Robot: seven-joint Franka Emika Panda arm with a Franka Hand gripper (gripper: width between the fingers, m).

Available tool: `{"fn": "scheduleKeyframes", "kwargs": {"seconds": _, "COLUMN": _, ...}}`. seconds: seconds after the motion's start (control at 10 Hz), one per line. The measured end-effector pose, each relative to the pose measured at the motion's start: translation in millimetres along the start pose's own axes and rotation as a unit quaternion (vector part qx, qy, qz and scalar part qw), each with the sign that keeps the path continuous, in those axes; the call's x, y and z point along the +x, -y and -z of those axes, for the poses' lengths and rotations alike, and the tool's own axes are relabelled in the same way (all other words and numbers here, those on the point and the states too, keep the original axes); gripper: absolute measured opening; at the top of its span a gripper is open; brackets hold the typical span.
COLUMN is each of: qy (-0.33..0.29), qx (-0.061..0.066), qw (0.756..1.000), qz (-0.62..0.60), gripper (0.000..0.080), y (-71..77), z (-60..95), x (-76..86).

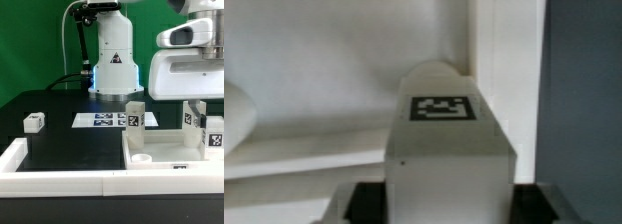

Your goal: Assemble square table

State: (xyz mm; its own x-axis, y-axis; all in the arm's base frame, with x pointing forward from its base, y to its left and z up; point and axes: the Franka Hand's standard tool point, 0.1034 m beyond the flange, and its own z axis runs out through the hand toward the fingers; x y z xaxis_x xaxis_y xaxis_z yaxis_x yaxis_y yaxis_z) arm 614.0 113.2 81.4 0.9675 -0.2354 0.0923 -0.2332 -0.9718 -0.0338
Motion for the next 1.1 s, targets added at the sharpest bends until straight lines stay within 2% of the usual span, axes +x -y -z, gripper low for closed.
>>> {"fn": "scheduleKeyframes", "kwargs": {"seconds": 0.2, "qy": -0.018, "qx": 0.001, "qw": 0.997, "qz": -0.078, "gripper": 0.0291, "y": -2.6, "z": -0.5, "x": 1.6}}
{"fn": "scheduleKeyframes", "kwargs": {"seconds": 0.4, "qy": -0.022, "qx": -0.004, "qw": 0.989, "qz": -0.144, "gripper": 0.0300, "y": -9.6, "z": -0.1, "x": 3.1}}
{"fn": "scheduleKeyframes", "kwargs": {"seconds": 0.6, "qy": -0.023, "qx": -0.007, "qw": 0.986, "qz": -0.166, "gripper": 0.0300, "y": -14.8, "z": -0.1, "x": 4.5}}
{"fn": "scheduleKeyframes", "kwargs": {"seconds": 0.7, "qy": -0.022, "qx": -0.006, "qw": 0.985, "qz": -0.169, "gripper": 0.0362, "y": -14.4, "z": -0.5, "x": 4.2}}
{"fn": "scheduleKeyframes", "kwargs": {"seconds": 0.8, "qy": -0.022, "qx": -0.006, "qw": 0.985, "qz": -0.169, "gripper": 0.0544, "y": -14.3, "z": -0.5, "x": 4.2}}
{"fn": "scheduleKeyframes", "kwargs": {"seconds": 0.9, "qy": -0.023, "qx": -0.006, "qw": 0.987, "qz": -0.159, "gripper": 0.0616, "y": -13.7, "z": 0.7, "x": 4.5}}
{"fn": "scheduleKeyframes", "kwargs": {"seconds": 1.1, "qy": -0.023, "qx": -0.001, "qw": 0.992, "qz": -0.125, "gripper": 0.0643, "y": -14.2, "z": 11.6, "x": 1.1}}
